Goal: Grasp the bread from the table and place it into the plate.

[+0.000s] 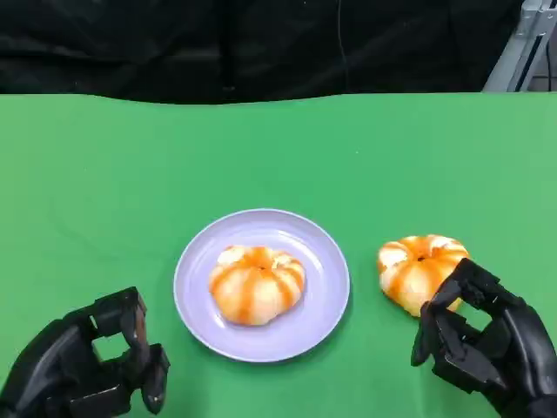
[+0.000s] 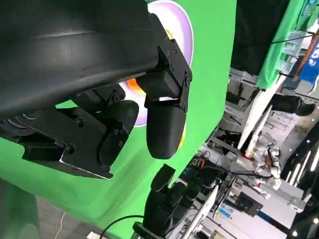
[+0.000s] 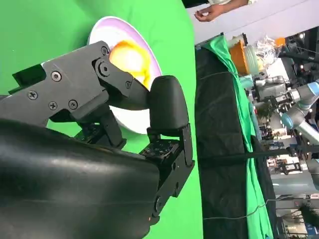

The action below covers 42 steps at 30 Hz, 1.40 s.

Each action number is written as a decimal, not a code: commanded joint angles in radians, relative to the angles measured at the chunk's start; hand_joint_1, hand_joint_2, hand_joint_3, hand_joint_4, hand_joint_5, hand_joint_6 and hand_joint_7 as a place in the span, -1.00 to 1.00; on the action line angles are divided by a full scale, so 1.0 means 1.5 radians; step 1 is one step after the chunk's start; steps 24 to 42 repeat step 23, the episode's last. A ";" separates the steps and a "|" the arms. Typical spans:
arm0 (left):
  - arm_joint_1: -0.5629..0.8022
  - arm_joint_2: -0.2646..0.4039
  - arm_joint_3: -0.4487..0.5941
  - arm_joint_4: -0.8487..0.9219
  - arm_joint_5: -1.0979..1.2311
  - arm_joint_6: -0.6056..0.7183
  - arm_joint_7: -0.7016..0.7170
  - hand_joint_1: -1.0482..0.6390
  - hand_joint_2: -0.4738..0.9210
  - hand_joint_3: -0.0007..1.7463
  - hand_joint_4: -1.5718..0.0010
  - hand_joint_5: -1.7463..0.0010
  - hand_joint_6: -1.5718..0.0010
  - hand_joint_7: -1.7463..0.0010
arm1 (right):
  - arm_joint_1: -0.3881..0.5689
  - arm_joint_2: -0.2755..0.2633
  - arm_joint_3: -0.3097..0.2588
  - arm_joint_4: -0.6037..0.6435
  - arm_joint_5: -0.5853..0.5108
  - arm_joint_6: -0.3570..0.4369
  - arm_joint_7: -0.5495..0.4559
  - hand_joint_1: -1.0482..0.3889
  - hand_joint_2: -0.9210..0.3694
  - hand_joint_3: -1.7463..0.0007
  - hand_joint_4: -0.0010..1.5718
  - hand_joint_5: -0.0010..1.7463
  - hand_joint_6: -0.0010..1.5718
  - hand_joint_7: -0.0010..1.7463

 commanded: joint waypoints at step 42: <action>-0.005 -0.002 0.013 0.010 0.019 -0.005 -0.005 0.27 0.64 0.53 -0.18 -1.00 0.08 -1.00 | 0.005 -0.005 -0.004 -0.011 0.006 -0.003 0.001 0.28 -0.62 -0.11 0.04 1.00 -0.19 0.90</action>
